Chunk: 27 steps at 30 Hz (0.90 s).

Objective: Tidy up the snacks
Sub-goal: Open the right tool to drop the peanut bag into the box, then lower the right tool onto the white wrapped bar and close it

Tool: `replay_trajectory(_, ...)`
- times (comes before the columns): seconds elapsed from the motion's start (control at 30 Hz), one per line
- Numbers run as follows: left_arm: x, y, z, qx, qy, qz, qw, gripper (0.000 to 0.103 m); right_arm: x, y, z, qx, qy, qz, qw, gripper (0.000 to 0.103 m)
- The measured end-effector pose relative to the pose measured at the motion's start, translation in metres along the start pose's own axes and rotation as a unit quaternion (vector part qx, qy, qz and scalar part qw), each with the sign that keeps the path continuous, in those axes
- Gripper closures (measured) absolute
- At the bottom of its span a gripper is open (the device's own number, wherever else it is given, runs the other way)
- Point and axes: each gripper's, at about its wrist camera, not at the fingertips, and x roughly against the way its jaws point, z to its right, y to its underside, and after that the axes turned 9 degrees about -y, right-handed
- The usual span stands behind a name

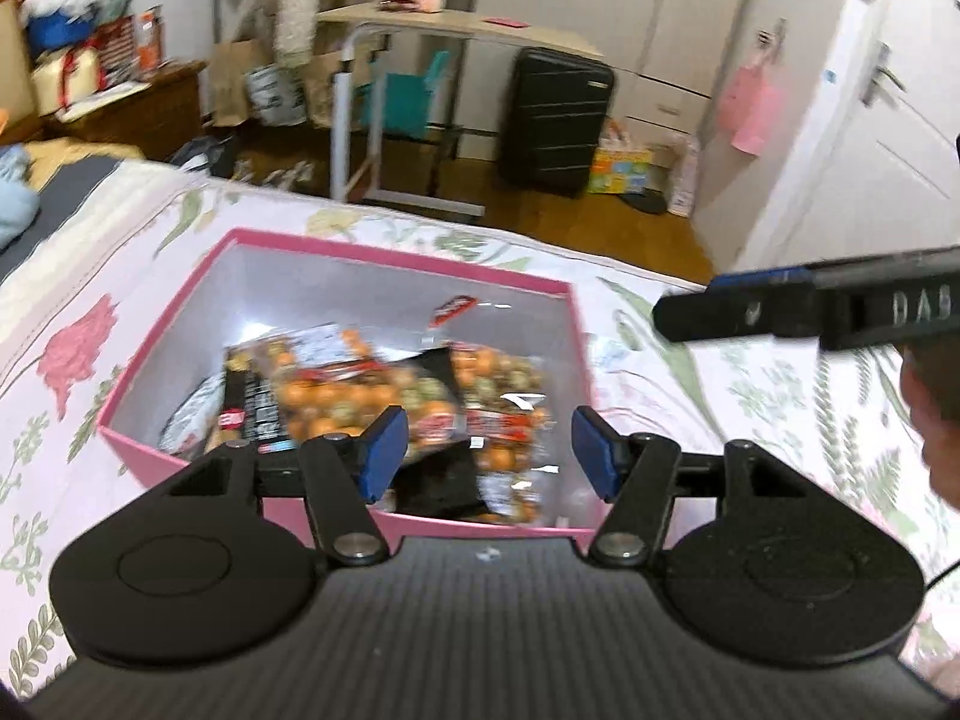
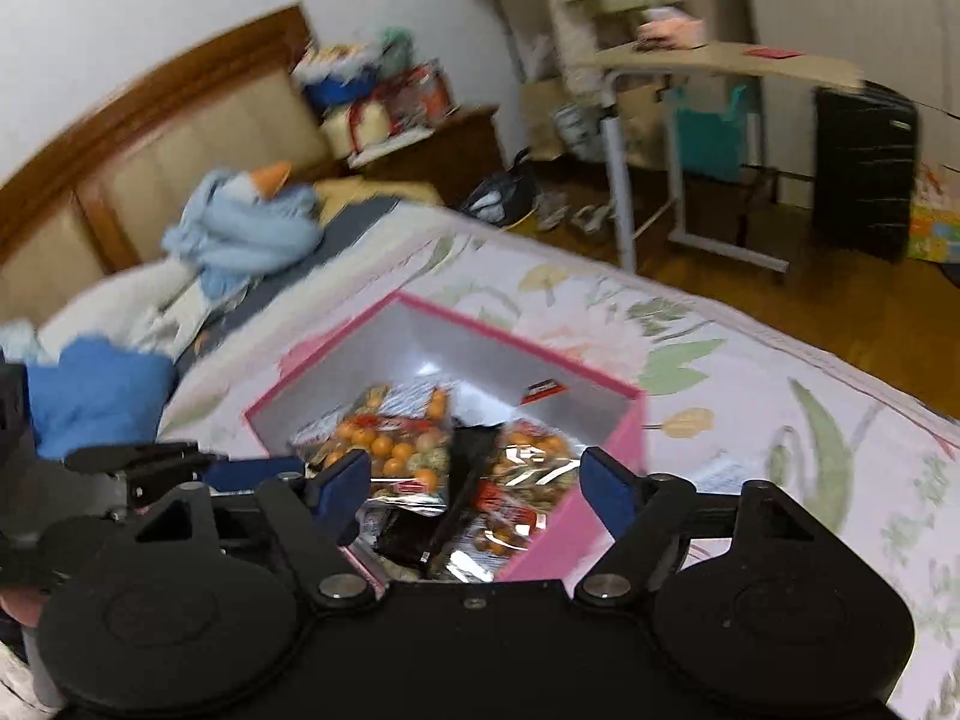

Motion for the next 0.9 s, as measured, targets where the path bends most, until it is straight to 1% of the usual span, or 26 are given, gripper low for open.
replay_trajectory(0.03, 0.003, -0.001, 0.008, -0.008, 0.007, 0.001, 0.9999, 0.049, 0.006, 0.001, 0.004, -0.009, 0.002, 0.004, 1.0, 0.032)
replay_trajectory(0.1, 0.007, -0.004, 0.027, -0.024, 0.017, 0.004, 0.9996, 0.051, 0.019, 0.005, 0.015, -0.029, 0.003, 0.012, 1.0, 0.036)
replay_trajectory(0.27, 0.005, -0.008, 0.074, -0.058, 0.044, 0.0, 0.9974, 0.054, 0.035, 0.017, 0.039, -0.06, 0.014, 0.03, 0.998, 0.036)
replay_trajectory(0.33, -0.005, -0.009, 0.093, -0.057, 0.041, -0.012, 0.9975, 0.055, 0.036, 0.021, 0.051, -0.074, 0.015, 0.039, 0.996, 0.036)
replay_trajectory(0.4, -0.017, -0.008, 0.11, -0.04, 0.038, -0.022, 0.9982, 0.055, 0.035, 0.023, 0.065, -0.084, 0.017, 0.045, 0.995, 0.036)
replay_trajectory(0.5, -0.036, -0.003, 0.133, -0.014, 0.017, -0.025, 0.9994, 0.055, 0.025, 0.026, 0.09, -0.095, 0.013, 0.041, 0.995, 0.036)
replay_trajectory(0.6, -0.06, 0.004, 0.15, 0.015, -0.017, -0.005, 0.9997, 0.055, 0.008, 0.028, 0.118, -0.107, 0.011, 0.037, 0.994, 0.036)
replay_trajectory(0.67, -0.079, 0.01, 0.159, 0.031, -0.04, -0.004, 0.9987, 0.055, -0.007, 0.03, 0.138, -0.112, 0.004, 0.034, 0.993, 0.036)
replay_trajectory(0.73, -0.097, 0.016, 0.167, 0.048, -0.056, -0.005, 0.9973, 0.055, -0.02, 0.032, 0.153, -0.111, -0.004, 0.028, 0.993, 0.036)
replay_trajectory(0.83, -0.119, 0.023, 0.176, 0.058, -0.086, 0.009, 0.9945, 0.055, -0.044, 0.036, 0.174, -0.099, -0.02, 0.022, 0.995, 0.036)
replay_trajectory(0.9, -0.131, 0.027, 0.179, 0.064, -0.098, 0.021, 0.9928, 0.055, -0.058, 0.037, 0.186, -0.096, -0.033, 0.021, 0.995, 0.036)
